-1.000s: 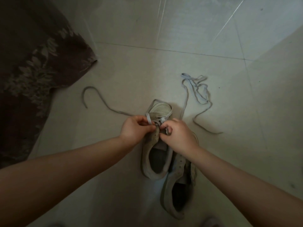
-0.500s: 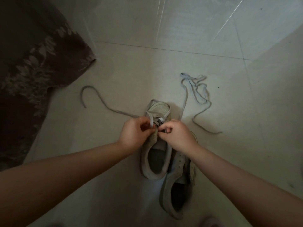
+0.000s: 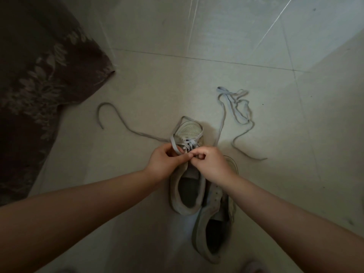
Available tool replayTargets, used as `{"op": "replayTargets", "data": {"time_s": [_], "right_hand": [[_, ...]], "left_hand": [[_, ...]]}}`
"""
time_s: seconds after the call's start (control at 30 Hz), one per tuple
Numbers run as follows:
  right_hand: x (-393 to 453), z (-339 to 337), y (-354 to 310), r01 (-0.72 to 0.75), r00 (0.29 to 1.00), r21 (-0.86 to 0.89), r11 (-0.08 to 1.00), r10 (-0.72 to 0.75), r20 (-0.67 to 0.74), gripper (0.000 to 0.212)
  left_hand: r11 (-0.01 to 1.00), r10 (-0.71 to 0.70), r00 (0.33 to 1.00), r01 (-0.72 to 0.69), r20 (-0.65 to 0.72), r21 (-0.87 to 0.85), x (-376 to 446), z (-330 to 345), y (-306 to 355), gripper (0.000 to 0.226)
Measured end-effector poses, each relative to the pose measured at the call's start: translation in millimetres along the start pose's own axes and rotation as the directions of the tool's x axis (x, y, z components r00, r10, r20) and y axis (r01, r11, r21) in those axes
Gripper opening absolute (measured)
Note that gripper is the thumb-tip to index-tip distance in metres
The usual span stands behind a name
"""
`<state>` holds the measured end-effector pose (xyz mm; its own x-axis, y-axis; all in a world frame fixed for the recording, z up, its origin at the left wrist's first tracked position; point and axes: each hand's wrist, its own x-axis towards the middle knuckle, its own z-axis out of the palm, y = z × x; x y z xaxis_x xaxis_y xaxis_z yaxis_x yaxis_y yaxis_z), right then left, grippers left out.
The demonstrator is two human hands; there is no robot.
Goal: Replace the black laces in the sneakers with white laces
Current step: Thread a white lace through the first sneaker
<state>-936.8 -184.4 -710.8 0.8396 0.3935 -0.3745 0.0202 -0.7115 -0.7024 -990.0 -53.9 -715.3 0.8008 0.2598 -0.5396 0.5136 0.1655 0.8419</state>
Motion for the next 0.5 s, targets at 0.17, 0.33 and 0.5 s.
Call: {"op": "replayTargets", "data": {"time_s": [0.17, 0.33, 0.5], "right_hand": [[-1.0, -3.9, -6.7, -0.046, 0.998, -0.073, 0.996, 0.050, 0.050, 0.014], [1.9, -46.6, -7.1, -0.367, 0.905, 0.839, 0.403, 0.362, 0.223, 0.015], [4.7, -53.6, -10.8, -0.288, 0.924, 0.954, 0.078, 0.285, 0.256, 0.023]], "left_hand": [[0.993, 0.066, 0.998, -0.065, -0.009, 0.101, 6.0, 0.2, 1.3, 0.014], [0.978, 0.130, 0.991, -0.128, -0.003, 0.164, 10.4, -8.1, 1.4, 0.012], [0.972, 0.130, 0.991, -0.136, 0.045, 0.192, 13.1, -5.4, 3.6, 0.015]]}}
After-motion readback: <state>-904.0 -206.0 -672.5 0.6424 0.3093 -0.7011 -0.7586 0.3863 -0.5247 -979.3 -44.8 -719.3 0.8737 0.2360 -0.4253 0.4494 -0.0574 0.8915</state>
